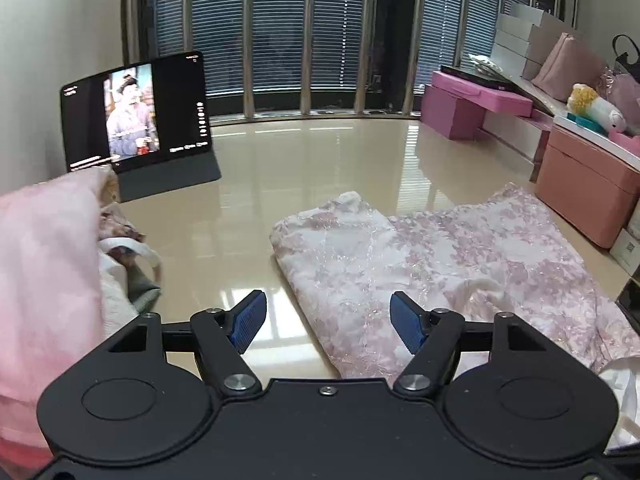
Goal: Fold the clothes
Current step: 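Hold the waistband with the right gripper while the left gripper smooths the dress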
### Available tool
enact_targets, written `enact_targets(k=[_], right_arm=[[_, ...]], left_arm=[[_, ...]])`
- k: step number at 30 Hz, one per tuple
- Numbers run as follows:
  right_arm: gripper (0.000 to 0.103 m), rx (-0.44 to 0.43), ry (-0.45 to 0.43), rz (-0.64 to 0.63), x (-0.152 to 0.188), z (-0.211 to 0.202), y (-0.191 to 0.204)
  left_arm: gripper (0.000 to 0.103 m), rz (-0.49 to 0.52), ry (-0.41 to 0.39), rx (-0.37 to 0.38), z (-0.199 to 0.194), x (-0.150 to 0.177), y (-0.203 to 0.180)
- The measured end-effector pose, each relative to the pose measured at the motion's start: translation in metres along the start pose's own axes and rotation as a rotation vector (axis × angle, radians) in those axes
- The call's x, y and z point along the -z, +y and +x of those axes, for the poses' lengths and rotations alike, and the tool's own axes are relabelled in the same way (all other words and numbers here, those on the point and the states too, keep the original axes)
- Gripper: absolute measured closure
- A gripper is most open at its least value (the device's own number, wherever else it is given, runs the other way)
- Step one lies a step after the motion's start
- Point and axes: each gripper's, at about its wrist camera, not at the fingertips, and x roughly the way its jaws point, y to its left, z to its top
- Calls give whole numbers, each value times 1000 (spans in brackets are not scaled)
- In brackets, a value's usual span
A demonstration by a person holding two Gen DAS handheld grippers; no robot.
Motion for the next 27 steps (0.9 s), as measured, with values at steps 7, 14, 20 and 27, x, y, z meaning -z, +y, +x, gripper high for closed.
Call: enact_targets(k=[7, 14, 20, 27], right_arm=[[101, 27, 31, 26, 16, 7, -4], [97, 43, 52, 30, 23, 12, -7], [54, 18, -57, -35, 2, -30, 0], [48, 211, -220, -21, -34, -105, -38]], left_arm=[[61, 64, 81, 35, 43, -2, -27], [62, 73, 113, 30, 64, 8, -32], [31, 25, 57, 26, 35, 1, -17], [1, -21, -4, 57, -19, -8, -6]])
